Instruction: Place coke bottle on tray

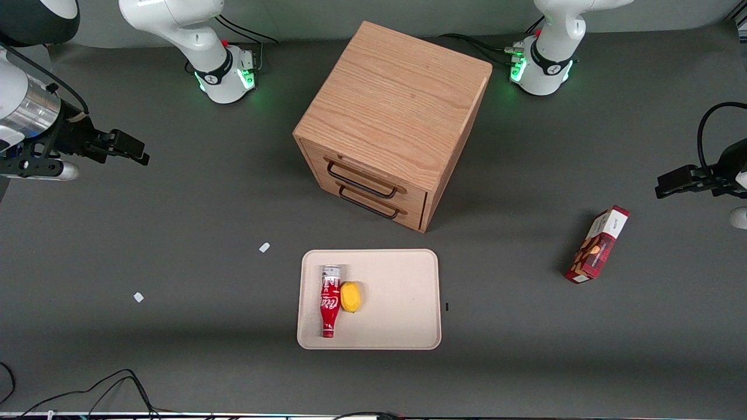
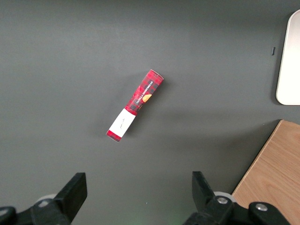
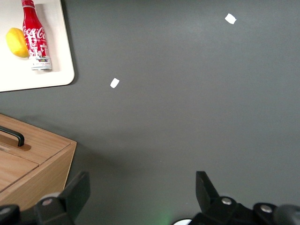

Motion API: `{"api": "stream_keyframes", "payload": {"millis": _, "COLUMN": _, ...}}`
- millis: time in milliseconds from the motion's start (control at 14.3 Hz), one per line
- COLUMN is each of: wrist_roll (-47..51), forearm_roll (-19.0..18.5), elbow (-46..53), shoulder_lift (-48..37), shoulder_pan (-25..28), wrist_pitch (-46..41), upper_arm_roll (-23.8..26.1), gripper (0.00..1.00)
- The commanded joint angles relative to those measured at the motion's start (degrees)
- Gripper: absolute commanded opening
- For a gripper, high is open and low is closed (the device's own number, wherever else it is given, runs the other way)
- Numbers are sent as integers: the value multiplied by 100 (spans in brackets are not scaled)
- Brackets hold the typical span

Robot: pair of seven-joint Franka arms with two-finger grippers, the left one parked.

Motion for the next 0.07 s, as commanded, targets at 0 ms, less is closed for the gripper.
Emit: {"api": "stream_keyframes", "payload": {"millis": 0, "wrist_roll": -126, "forearm_roll": 150, "elbow": 68, "shoulder_lift": 28, "shoulder_pan": -334, "wrist_pitch": -87, "upper_arm_roll": 302, "gripper": 100}}
